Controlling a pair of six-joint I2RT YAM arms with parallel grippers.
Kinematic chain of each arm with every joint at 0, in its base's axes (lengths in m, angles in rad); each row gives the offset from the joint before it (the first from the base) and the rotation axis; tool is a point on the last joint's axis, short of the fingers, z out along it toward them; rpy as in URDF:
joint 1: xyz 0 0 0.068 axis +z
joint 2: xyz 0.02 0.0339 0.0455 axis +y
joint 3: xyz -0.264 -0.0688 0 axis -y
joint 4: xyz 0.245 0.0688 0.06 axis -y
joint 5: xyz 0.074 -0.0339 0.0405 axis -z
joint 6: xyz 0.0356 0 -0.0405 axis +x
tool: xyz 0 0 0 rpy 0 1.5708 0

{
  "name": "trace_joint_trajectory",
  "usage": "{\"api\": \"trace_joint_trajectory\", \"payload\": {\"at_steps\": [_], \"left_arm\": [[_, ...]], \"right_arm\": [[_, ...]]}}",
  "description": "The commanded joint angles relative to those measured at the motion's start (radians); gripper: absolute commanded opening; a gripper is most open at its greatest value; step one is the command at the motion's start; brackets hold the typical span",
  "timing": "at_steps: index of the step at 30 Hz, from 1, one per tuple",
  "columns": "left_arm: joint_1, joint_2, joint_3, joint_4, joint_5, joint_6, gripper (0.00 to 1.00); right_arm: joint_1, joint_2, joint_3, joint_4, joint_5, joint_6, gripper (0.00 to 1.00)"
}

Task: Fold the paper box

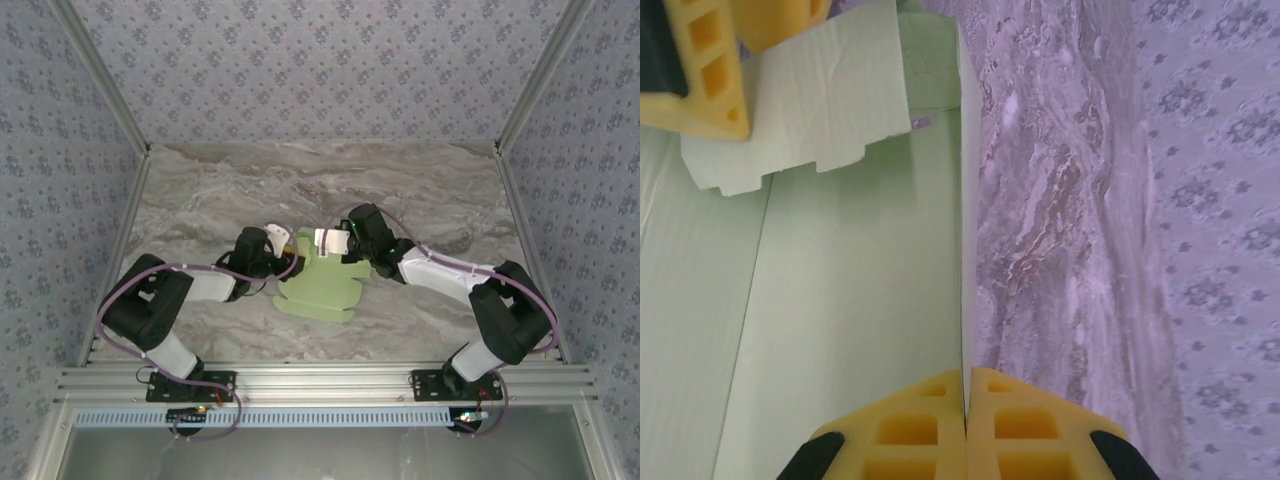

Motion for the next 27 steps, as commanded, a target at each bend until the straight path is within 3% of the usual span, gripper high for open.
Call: {"api": "trace_joint_trajectory", "payload": {"at_steps": [1,16,27], "left_arm": [[0.016,0.023,-0.003,0.054,0.038,0.003,0.41],[0.023,0.071,-0.001,0.134,0.052,0.019,0.4],[0.028,0.031,-0.032,0.134,0.036,0.033,0.44]], "right_arm": [[0.016,-0.025,-0.048,0.084,0.052,-0.112,0.0],[0.081,0.029,-0.197,0.401,0.154,-0.306,0.0],[0.097,0.062,-0.224,0.46,0.189,-0.331,0.0]]}}
